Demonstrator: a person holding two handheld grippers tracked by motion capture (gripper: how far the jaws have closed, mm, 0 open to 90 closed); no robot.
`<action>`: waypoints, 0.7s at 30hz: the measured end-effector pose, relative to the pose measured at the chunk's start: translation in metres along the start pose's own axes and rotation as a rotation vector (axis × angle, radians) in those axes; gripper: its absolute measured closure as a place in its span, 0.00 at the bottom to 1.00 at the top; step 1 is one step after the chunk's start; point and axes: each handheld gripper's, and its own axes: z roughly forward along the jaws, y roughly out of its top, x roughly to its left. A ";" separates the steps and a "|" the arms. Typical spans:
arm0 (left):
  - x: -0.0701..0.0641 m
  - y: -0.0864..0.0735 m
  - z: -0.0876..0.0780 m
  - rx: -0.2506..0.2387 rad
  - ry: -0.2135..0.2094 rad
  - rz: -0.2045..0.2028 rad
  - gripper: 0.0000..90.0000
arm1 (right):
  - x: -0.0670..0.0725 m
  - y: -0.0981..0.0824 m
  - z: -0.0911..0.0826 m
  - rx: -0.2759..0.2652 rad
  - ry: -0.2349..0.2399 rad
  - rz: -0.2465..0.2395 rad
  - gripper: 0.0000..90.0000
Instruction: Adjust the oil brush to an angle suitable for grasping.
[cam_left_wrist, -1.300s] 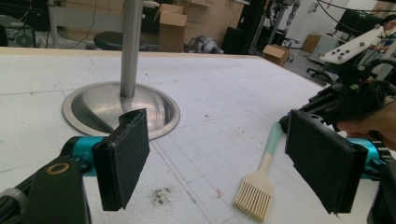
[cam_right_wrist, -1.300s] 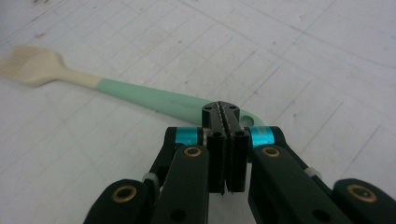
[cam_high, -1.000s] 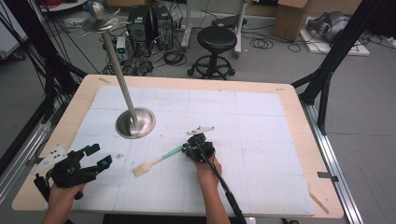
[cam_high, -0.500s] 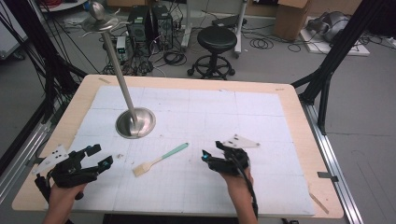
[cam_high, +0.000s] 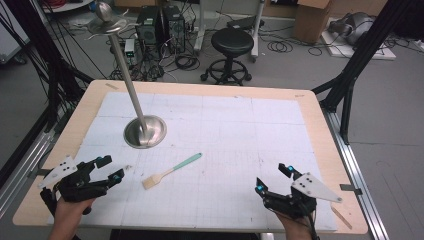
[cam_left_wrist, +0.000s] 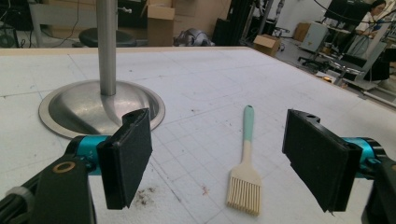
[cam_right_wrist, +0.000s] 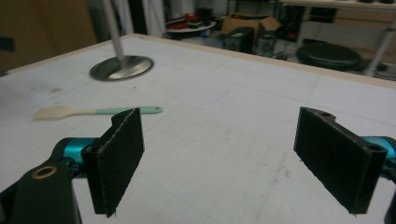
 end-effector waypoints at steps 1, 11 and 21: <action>0.000 0.000 0.000 -0.002 -0.002 0.001 0.27 | -0.002 0.000 -0.004 -0.004 -0.001 0.005 0.17; -0.001 0.000 0.000 0.006 -0.004 0.005 0.27 | -0.002 -0.002 -0.014 0.004 -0.002 -0.017 0.17; -0.003 0.000 0.005 0.011 -0.006 0.010 0.27 | -0.002 -0.005 -0.011 0.026 0.009 -0.012 0.17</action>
